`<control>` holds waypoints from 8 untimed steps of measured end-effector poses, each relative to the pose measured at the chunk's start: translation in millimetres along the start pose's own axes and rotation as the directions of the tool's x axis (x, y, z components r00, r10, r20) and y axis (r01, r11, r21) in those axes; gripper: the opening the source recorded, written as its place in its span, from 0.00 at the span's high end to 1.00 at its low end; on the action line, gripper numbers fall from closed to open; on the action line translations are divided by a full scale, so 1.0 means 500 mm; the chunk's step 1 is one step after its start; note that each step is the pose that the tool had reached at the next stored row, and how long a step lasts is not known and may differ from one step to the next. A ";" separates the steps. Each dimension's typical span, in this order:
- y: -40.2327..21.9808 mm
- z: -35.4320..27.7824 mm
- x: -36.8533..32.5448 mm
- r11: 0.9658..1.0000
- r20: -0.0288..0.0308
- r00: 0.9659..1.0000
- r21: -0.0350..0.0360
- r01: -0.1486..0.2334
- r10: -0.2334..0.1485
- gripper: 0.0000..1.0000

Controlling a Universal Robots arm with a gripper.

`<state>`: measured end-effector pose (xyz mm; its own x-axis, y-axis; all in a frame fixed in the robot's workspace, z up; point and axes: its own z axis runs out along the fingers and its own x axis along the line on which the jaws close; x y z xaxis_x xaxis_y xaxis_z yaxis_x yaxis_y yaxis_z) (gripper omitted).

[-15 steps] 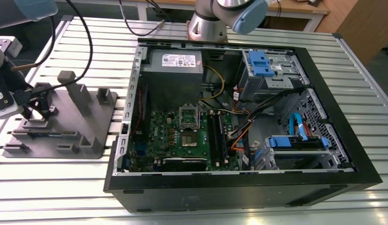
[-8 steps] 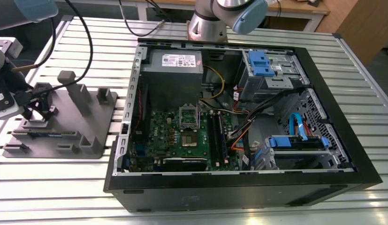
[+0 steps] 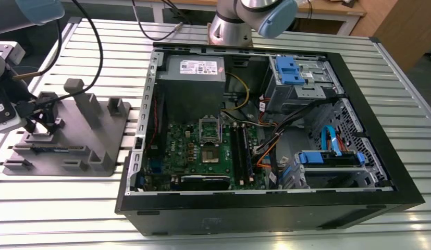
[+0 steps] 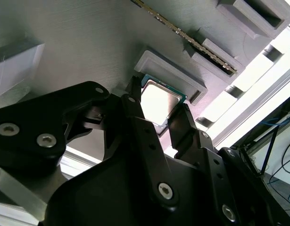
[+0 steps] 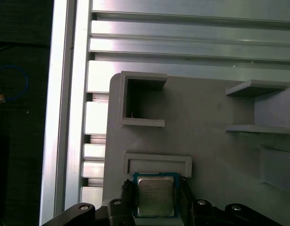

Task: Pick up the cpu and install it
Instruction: 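Pick up the cpu and move it towards the insertion slot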

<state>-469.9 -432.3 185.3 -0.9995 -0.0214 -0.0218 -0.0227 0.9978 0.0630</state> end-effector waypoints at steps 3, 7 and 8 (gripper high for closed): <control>0.000 0.000 0.000 1.000 0.000 1.000 0.000 0.000 0.000 0.53; 0.000 0.000 0.000 1.000 0.000 1.000 0.000 0.000 0.000 0.52; 0.000 0.001 0.000 1.000 0.000 1.000 0.000 0.000 0.000 0.52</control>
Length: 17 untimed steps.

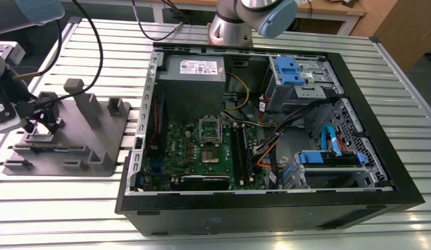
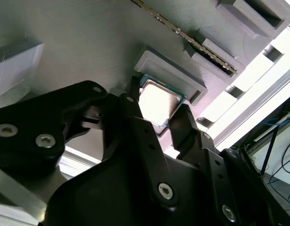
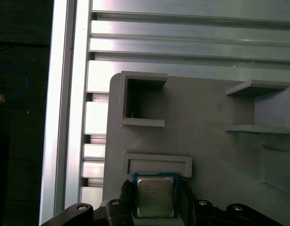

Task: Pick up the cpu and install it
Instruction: 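Pick up the cpu and move it towards the insertion slot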

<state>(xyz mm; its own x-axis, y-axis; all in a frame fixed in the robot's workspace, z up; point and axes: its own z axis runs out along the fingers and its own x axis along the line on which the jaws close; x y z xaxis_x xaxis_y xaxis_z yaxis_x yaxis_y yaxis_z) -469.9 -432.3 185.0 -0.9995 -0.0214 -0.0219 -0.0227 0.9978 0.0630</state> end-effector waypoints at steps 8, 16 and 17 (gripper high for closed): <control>0.000 0.001 0.000 1.000 0.000 1.000 0.000 0.000 0.000 0.45; 0.000 0.002 -0.003 1.000 0.000 1.000 0.000 0.000 0.000 0.45; 0.000 0.002 -0.003 1.000 0.000 1.000 0.000 0.000 0.000 0.45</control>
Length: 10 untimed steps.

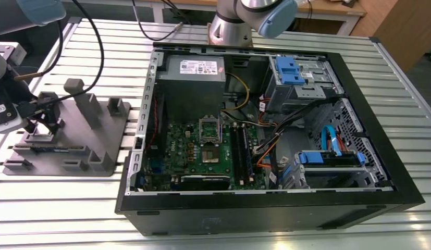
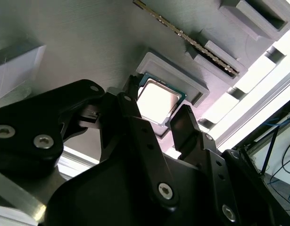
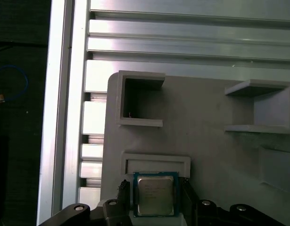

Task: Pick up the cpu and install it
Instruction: 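Pick up the cpu and move it towards the insertion slot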

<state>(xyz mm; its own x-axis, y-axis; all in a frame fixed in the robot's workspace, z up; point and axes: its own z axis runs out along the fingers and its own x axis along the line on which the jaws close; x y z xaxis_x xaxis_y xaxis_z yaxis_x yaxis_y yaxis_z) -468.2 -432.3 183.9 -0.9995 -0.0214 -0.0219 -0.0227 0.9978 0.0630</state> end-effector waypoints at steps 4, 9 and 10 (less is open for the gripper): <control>0.000 0.000 0.000 1.000 0.000 1.000 0.000 0.000 0.000 0.45; 0.000 0.000 0.000 1.000 0.000 1.000 0.000 0.000 0.000 0.45; 0.000 0.000 0.000 1.000 0.000 1.000 0.000 0.000 0.000 0.47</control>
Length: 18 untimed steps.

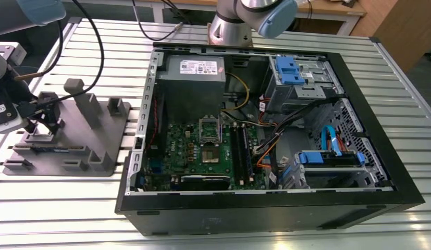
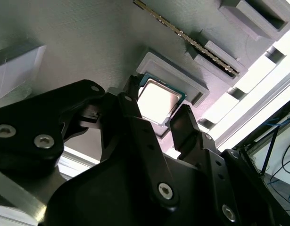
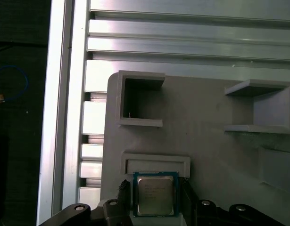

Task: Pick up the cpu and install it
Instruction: 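Pick up the cpu and move it towards the insertion slot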

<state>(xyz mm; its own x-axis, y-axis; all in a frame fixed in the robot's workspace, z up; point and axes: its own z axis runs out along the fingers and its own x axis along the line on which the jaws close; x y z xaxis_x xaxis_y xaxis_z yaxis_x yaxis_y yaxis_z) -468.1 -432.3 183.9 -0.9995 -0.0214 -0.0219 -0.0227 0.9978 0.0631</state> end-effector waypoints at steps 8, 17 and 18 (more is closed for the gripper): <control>0.000 0.000 0.000 1.000 0.000 1.000 0.000 0.000 0.000 0.53; 0.000 0.000 -0.001 1.000 0.000 1.000 0.000 0.000 0.000 0.53; 0.000 0.000 -0.002 1.000 0.000 1.000 0.000 0.000 0.000 0.53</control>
<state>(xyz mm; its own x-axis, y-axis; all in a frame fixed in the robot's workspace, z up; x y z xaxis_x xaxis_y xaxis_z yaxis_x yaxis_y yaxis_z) -467.2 -432.4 183.9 -0.9995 -0.0213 -0.0219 -0.0227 0.9978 0.0630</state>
